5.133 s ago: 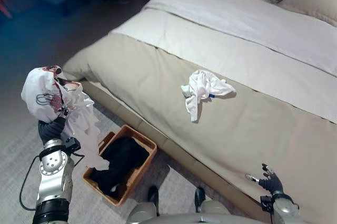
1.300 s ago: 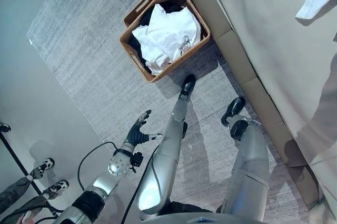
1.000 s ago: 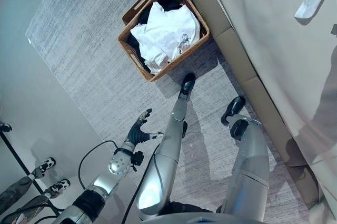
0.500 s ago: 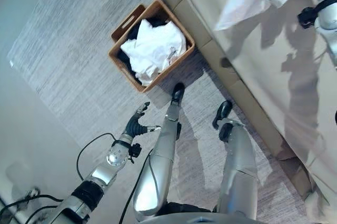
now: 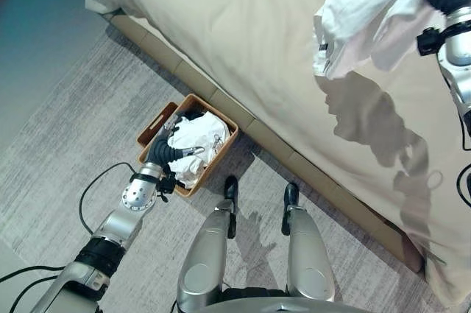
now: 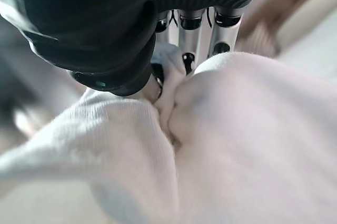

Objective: Pick up clothes into the bucket

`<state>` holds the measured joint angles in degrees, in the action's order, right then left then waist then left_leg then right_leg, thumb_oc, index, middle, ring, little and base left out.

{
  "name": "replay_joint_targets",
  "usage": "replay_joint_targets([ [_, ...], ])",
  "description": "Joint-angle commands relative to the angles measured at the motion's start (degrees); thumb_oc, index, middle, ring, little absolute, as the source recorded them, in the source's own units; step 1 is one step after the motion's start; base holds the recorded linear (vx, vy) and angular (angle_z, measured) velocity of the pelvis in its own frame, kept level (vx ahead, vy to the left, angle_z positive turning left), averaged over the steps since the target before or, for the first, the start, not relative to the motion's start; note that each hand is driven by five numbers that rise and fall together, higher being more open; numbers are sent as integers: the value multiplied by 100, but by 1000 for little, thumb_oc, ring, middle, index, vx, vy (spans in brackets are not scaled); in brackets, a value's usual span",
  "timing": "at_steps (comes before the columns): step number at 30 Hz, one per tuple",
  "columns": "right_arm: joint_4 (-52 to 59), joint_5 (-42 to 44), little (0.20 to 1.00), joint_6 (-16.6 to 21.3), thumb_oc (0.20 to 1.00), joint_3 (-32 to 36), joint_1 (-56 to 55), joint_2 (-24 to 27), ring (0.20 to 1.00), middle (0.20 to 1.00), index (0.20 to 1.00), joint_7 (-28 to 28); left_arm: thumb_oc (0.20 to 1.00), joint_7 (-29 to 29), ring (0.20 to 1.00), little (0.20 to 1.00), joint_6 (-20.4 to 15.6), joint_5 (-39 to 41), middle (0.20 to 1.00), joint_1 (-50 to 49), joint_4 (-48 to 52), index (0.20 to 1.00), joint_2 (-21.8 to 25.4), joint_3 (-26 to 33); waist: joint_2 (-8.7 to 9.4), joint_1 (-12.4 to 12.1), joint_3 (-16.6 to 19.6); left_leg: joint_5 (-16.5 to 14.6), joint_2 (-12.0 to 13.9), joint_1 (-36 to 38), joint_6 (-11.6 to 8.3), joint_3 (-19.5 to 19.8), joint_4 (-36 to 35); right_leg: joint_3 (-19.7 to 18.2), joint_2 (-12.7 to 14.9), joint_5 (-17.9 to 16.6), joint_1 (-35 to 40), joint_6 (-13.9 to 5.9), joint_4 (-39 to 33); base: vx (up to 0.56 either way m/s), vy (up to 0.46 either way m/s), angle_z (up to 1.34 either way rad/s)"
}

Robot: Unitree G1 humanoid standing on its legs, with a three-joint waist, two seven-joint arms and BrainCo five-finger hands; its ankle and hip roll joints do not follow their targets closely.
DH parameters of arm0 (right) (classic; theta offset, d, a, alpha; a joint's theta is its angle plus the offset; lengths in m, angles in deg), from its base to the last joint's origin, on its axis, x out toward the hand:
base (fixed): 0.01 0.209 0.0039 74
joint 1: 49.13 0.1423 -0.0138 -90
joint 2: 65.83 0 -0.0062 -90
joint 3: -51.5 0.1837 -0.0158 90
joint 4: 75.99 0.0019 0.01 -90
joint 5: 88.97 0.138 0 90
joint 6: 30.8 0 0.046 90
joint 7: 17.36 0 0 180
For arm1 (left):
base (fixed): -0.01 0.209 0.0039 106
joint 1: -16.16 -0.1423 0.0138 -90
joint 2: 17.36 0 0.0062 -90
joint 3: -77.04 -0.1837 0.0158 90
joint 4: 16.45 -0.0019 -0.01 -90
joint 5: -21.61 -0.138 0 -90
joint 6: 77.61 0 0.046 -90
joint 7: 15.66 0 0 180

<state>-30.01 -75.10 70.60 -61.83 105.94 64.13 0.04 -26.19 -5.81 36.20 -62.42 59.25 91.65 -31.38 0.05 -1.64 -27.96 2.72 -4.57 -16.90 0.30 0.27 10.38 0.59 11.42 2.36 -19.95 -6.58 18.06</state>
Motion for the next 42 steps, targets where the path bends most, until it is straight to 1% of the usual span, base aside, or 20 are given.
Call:
replay_joint_targets([
  [1, 245, -165, 200, 173, 200, 83, 21, 127, 200, 200, 200, 387, 1000, 144, 1000, 1000, -220, 75, 1000, -520, 258, 1000, -30, 95, 121, 81, 784, -794, -136, 282, 38, 169, 393, 29, -20, -252, 228, -111, -206, 129, 32, -6],
  [5, 434, -210, 200, 192, 200, 361, -343, 33, 200, 200, 200, 399, 1000, 260, 1000, 1000, -150, 95, 1000, -796, 253, 1000, -160, 180, 146, 105, 1106, -835, -113, 638, 29, 120, 198, 16, -65, -304, 587, -136, -517, 126, 9, -8],
  [9, 645, -163, 200, 205, 200, 436, -613, -10, 200, 200, 200, 259, 1000, 324, 1000, 1000, -79, 168, 1000, -807, 356, 1000, -290, 232, 213, 152, 1425, -825, -42, 959, -7, 55, -28, 25, -120, -348, 916, -169, -787, 88, -24, -11],
  [11, 850, -4, 200, 227, 200, 379, -712, -45, 200, 200, 200, 54, 1000, 330, 1000, 1000, -46, 180, 1000, -647, 448, 1000, -330, 210, 247, 198, 1591, -823, 20, 1136, -27, 18, -124, 16, -160, -334, 1069, -178, -862, 71, -28, -6],
  [16, 1457, 221, 200, 140, 200, 11, -1043, 132, 200, 200, 200, -663, 1000, 279, 1000, 1000, 71, -34, 1000, -77, 399, 1000, -485, 85, 364, 328, 1948, -823, 139, 1511, -77, -56, -322, 57, -235, -247, 1406, -172, -950, 66, -34, -8],
  [17, 1466, 223, 200, 135, 200, 19, -1052, 140, 200, 200, 200, -666, 1000, 276, 1000, 1000, 71, -38, 1000, -72, 395, 1000, -490, 78, 360, 325, 1941, -820, 140, 1526, -78, -53, -333, 62, -236, -247, 1418, -171, -955, 81, -46, -4],
  [18, 1805, 377, 200, 145, 200, -47, -1212, 191, 200, 200, 200, -883, 1000, 193, 1000, 1000, 153, -233, 1000, 241, 316, 1000, -603, -12, 403, 391, 2100, -807, 191, 1667, -95, -95, -461, 76, -270, -231, 1568, -167, -1046, 62, -47, -3],
  [21, 2348, 585, 200, 124, 200, -31, -1518, 282, 200, 200, 200, -1174, 1000, 164, 1000, 1000, 240, -362, 1000, 592, 224, 1000, -745, -169, 442, 461, 2295, -766, 256, 1847, -116, -118, -642, 121, -310, -218, 1731, -162, -1153, 71, -51, -6],
  [25, 3215, 916, 200, 122, 200, -66, -1775, 419, 200, 200, 200, -1529, 1000, 198, 1000, 1000, 311, -467, 1000, 1016, 180, 1000, -852, -381, 462, 518, 2481, -736, 322, 2044, -137, -146, -795, 158, -353, -201, 1913, -150, -1258, 41, -37, -5],
  [26, 3327, 965, 200, 114, 200, -36, -1836, 458, 200, 200, 200, -1549, 1000, 202, 1000, 1000, 315, -485, 1000, 1045, 181, 1000, -866, -392, 456, 526, 2507, -737, 328, 2068, -141, -149, -808, 160, -359, -200, 1946, -150, -1280, 37, -37, -5],
  [29, 3995, 1193, 200, 147, 200, -109, -1909, 543, 200, 200, 200, -1839, 1000, 208, 1000, 1000, 345, -516, 1000, 1210, 109, 1000, -957, -497, 456, 540, 2619, -723, 373, 2157, -157, -179, -873, 156, -389, -218, 2044, -146, -1395, 29, -30, -10],
  [32, 4683, 1530, 200, 189, 200, -282, -1891, 612, 200, 200, 200, -2168, 1000, 170, 1000, 1000, 373, -618, 1000, 1337, 62, 1000, -1060, -553, 453, 542, 2672, -688, 403, 2205, -178, -201, -923, 164, -404, -233, 2103, -139, -1467, 2, -17, -4],
  [36, 5268, 1885, 200, 185, 200, -427, -1901, 634, 200, 200, 200, -2433, 1000, 189, 1000, 1000, 412, -593, 1000, 1516, 49, 1000, -1167, -678, 444, 558, 2712, -669, 424, 2228, -198, -189, -921, 188, -419, -217, 2178, -125, -1488, 1, -9, 0],
  [38, 5504, 2004, 200, 164, 200, -543, -1879, 592, 200, 200, 200, -2570, 1000, 241, 1000, 1000, 420, -412, 1000, 1618, 59, 1000, -1237, -765, 436, 564, 2725, -674, 430, 2254, -204, -182, -919, 203, -426, -207, 2228, -112, -1503, 0, 0, 0],
  [41, 5636, 2066, 200, 166, 200, -612, -1883, 576, 200, 200, 200, -2609, 1000, 315, 1000, 1000, 410, -221, 1000, 1728, 156, 1000, -1286, -882, 421, 571, 2731, -667, 435, 2259, -214, -156, -914, 220, -430, -198, 2249, -102, -1511, 0, 0, 0],
  [42, 5780, 2080, 200, 174, 200, -688, -1848, 558, 200, 200, 200, -2675, 1000, 435, 1000, 1000, 376, 33, 1000, 1846, 292, 1000, -1311, -1021, 418, 579, 2733, -655, 441, 2254, -233, -132, -913, 255, -434, -191, 2276, -93, -1523, 0, 0, 0],
])
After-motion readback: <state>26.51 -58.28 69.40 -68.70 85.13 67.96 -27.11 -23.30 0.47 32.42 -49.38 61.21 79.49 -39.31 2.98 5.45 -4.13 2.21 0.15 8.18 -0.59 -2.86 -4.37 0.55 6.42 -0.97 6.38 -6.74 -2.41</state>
